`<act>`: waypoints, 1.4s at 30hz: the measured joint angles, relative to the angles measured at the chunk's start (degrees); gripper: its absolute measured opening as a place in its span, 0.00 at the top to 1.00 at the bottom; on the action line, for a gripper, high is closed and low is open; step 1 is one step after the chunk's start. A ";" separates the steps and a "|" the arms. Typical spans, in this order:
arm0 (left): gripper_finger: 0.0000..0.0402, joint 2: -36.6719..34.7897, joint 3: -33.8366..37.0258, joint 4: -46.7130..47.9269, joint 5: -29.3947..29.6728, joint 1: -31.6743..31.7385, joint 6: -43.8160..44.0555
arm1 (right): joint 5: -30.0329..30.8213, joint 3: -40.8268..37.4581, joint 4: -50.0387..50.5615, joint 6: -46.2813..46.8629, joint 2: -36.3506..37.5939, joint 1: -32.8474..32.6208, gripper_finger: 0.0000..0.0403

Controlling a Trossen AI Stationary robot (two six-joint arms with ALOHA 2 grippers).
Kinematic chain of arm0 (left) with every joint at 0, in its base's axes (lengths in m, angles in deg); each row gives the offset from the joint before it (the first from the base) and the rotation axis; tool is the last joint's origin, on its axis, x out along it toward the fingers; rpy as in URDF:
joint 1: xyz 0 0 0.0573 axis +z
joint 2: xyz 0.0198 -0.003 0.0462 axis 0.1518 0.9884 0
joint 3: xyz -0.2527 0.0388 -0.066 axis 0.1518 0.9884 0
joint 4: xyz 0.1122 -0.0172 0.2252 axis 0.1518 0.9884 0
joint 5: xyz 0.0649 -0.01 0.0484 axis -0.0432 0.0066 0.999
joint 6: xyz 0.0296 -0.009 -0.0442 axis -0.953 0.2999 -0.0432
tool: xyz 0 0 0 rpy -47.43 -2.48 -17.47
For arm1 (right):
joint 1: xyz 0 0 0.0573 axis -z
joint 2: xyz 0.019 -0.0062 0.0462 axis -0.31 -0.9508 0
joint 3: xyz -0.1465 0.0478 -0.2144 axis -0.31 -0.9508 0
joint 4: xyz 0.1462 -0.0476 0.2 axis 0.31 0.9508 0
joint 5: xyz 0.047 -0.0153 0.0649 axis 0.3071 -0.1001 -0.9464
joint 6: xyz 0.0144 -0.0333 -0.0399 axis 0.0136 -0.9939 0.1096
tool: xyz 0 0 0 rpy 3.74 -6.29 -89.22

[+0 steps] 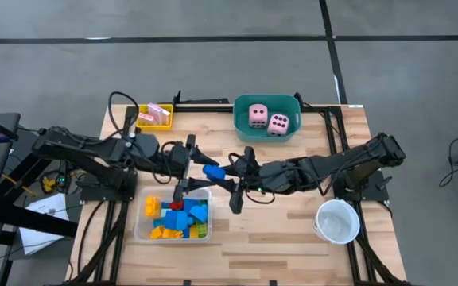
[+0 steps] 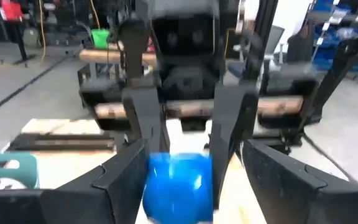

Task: Pick & Place Toys
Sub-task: Put the blue game piece into the transparent bin

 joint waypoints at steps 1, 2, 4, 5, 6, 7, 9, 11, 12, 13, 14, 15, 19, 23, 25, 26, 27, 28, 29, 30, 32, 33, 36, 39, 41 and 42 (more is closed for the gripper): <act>0.36 0.09 0.01 0.70 -0.01 0.00 0.03 | 0.32 0.00 -0.38 0.00 0.00 0.05 0.69; 0.36 0.13 0.05 1.01 -0.01 0.00 0.11 | 0.74 0.00 -0.96 -0.01 0.00 0.11 0.69; 0.36 0.10 0.04 0.98 0.00 0.00 0.29 | 0.99 0.00 -2.11 -0.38 0.00 0.15 0.69; 0.36 0.08 0.04 0.98 0.00 0.00 0.29 | 1.06 0.00 -2.71 -0.66 0.00 0.17 0.69; 0.36 0.08 0.04 0.95 0.02 0.00 0.29 | 1.12 0.00 -3.17 -1.11 0.00 0.17 0.69; 0.37 0.08 0.04 0.93 0.02 0.13 0.28 | 1.14 0.00 -3.42 -1.46 0.00 0.17 0.69; 0.38 0.06 0.02 0.89 -0.02 0.60 0.31 | 1.30 0.00 -3.67 -1.76 -0.02 0.17 0.69; 0.40 0.06 0.02 0.91 -0.02 0.63 0.31 | 1.32 0.00 -3.74 -1.88 -0.02 0.17 0.69; 0.42 0.06 0.02 0.88 -0.01 0.63 0.30 | 1.30 0.00 -3.83 -1.88 -0.02 0.17 0.69; 0.44 0.03 0.02 0.84 -0.02 0.63 0.30 | 1.30 0.00 -3.89 -1.89 -0.02 0.17 0.69; 0.46 0.03 0.02 0.84 0.00 0.64 0.31 | 1.30 0.00 -3.89 -1.90 -0.02 0.17 0.69; 0.48 0.03 0.02 0.87 -0.01 0.66 0.31 | 1.30 0.00 -3.89 -1.89 -0.02 0.17 0.69; 0.57 -0.01 0.02 0.89 -0.62 0.66 0.50 | 0.98 0.00 -3.91 -2.22 -0.02 0.13 0.69; 0.63 -0.01 0.02 0.78 -1.05 0.63 0.85 | 0.40 0.00 -3.91 -2.75 -0.02 0.07 0.69; 0.63 -0.01 0.02 0.80 -1.31 0.63 1.01 | 0.36 0.00 -3.91 -2.75 -0.02 0.07 0.69; 0.63 -0.01 0.00 0.81 -1.76 0.70 1.04 | 0.39 0.00 -3.91 -2.74 -0.02 0.07 0.69; 0.63 -0.01 0.00 0.85 -2.30 0.92 1.24 | 0.47 0.00 -3.91 -2.71 -0.02 0.07 0.69; 0.63 -0.01 0.01 0.87 -2.72 1.19 1.54 | 0.49 0.00 -3.91 -2.63 -0.02 0.09 0.69; 0.63 -0.01 0.00 0.87 -3.17 1.31 2.04 | 0.51 0.00 -3.91 -2.50 -0.02 0.09 0.69; 0.64 -0.01 0.00 0.89 -3.84 1.56 2.31 | 0.53 0.00 -3.91 -2.35 -0.02 0.09 0.68; 0.64 -0.20 0.01 0.97 -5.19 2.02 2.64 | 0.69 0.00 -3.91 -2.27 -0.04 0.09 0.67; 0.65 -0.23 0.01 0.98 -5.39 2.20 2.71 | 0.69 0.00 -3.90 -2.26 -0.04 0.11 0.66; 0.67 -0.63 0.02 1.11 -5.47 2.61 2.28 | 0.50 0.00 -4.06 -1.38 -0.04 0.09 0.62; 0.68 -0.73 0.02 1.06 -5.98 3.00 2.06 | 0.27 0.00 -3.98 0.63 -0.04 0.13 0.56; 0.68 -0.96 0.02 1.21 -5.97 3.02 2.08 | 0.17 0.00 -3.86 1.68 -0.04 0.13 0.52; 0.68 -1.03 0.02 1.18 -5.97 2.99 2.09 | 0.07 0.00 -3.87 1.96 -0.04 0.13 0.50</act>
